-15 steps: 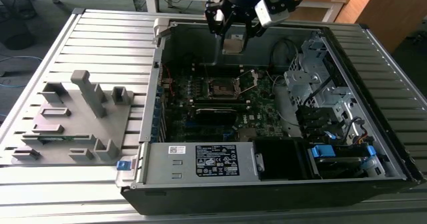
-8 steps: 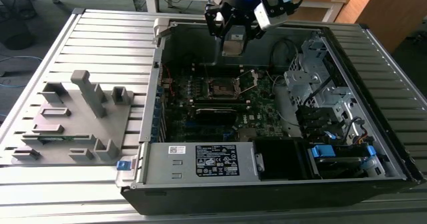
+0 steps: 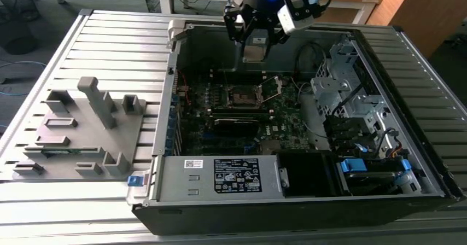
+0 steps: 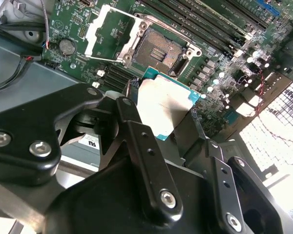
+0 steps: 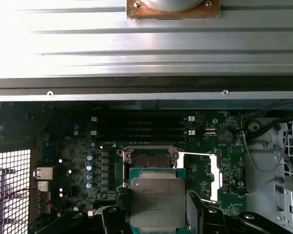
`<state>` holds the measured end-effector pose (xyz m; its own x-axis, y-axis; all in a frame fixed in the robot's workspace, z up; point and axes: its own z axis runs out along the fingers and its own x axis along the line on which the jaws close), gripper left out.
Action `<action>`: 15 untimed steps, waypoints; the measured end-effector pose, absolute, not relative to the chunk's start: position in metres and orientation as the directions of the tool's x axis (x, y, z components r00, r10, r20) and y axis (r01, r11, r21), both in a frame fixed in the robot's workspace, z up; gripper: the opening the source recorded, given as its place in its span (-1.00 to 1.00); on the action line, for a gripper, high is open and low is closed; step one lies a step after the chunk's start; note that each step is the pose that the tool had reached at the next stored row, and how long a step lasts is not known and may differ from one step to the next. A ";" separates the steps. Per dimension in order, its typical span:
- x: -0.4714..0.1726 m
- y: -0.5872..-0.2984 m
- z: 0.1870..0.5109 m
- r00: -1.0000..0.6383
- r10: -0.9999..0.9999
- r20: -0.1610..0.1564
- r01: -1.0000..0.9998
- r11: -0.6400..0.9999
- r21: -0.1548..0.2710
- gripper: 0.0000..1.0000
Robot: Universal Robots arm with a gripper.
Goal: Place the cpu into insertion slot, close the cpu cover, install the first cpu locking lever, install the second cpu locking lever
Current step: 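Place the cpu into insertion slot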
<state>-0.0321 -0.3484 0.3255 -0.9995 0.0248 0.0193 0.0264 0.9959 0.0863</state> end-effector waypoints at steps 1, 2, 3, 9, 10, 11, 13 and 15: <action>-0.032 -0.348 0.325 -1.000 0.025 0.019 0.026 0.996 0.086 0.08; -0.032 -0.348 0.325 -1.000 0.025 0.019 0.026 0.996 0.086 0.08; -0.032 -0.348 0.325 -1.000 0.025 0.019 0.026 0.996 0.086 0.08; -0.032 -0.348 0.324 -1.000 0.025 0.019 0.026 0.996 0.087 0.08; -0.032 -0.348 0.324 -1.000 0.025 0.019 0.026 0.996 0.086 0.08; -0.032 -0.348 0.324 -1.000 0.025 0.019 0.026 0.996 0.086 0.08; -0.032 -0.348 0.324 -1.000 0.025 0.019 0.026 0.996 0.086 0.08; -0.032 -0.348 0.324 -1.000 0.025 0.019 0.026 0.996 0.087 0.08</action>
